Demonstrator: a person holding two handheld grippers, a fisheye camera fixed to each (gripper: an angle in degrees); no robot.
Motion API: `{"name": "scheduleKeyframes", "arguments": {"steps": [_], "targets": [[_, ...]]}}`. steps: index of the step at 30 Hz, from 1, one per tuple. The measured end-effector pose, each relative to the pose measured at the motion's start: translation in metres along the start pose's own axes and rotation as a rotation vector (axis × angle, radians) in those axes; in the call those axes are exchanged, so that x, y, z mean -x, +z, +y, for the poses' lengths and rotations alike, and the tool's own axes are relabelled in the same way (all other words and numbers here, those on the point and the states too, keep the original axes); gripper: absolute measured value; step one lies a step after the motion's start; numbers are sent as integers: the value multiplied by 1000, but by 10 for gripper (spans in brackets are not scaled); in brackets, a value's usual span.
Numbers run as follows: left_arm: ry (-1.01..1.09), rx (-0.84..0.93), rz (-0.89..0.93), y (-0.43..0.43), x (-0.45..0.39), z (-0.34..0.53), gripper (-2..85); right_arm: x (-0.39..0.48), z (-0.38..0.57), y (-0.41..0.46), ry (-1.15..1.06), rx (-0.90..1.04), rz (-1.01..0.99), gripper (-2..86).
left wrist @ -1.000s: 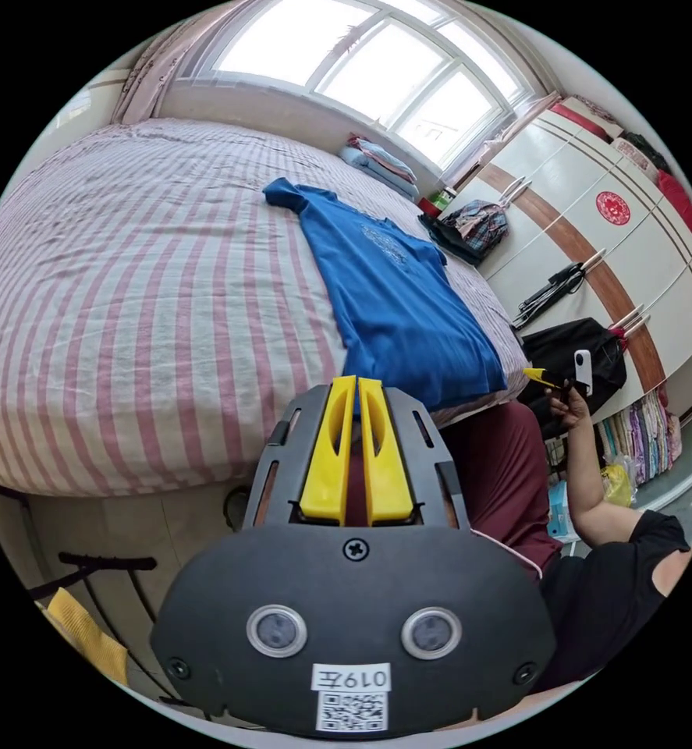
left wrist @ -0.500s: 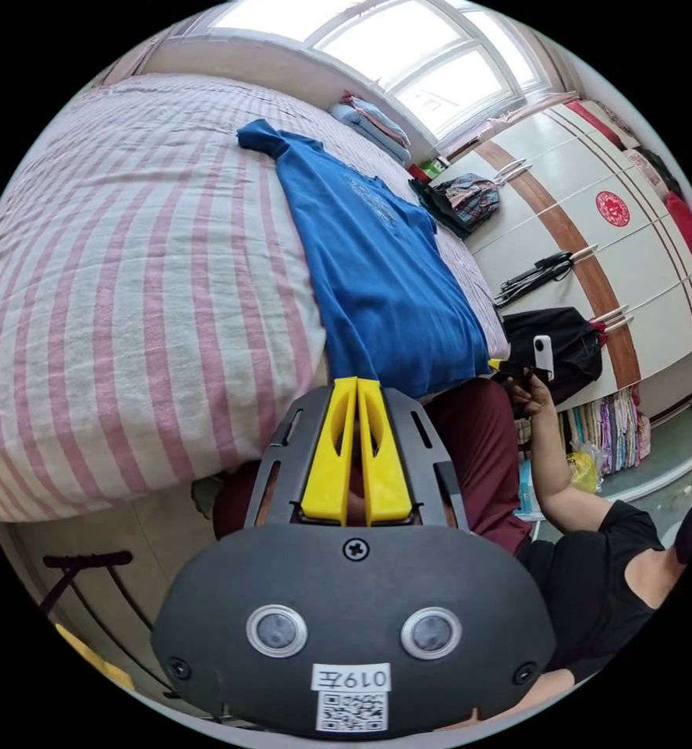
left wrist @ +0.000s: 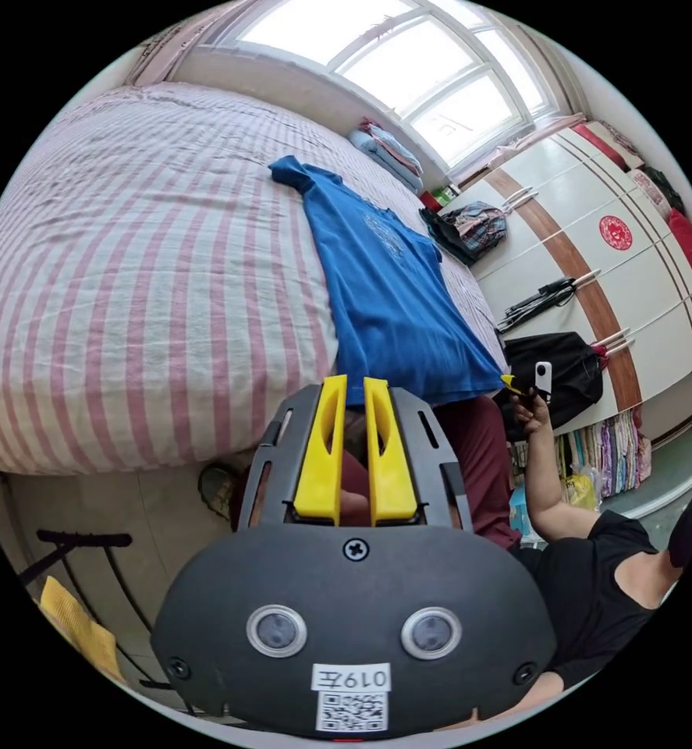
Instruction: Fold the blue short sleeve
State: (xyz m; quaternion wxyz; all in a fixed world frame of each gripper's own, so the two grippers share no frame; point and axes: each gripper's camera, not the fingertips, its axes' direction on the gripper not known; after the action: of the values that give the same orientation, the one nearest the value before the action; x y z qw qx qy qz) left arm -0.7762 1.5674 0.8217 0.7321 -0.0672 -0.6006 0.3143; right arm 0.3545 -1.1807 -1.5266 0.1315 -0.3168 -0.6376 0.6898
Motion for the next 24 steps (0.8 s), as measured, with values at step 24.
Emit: {"name": "scheduleKeyframes", "arguments": {"steps": [24], "targets": [[-116, 118, 217, 65, 97, 42, 16, -62, 21, -39, 75, 125, 43, 3]]}}
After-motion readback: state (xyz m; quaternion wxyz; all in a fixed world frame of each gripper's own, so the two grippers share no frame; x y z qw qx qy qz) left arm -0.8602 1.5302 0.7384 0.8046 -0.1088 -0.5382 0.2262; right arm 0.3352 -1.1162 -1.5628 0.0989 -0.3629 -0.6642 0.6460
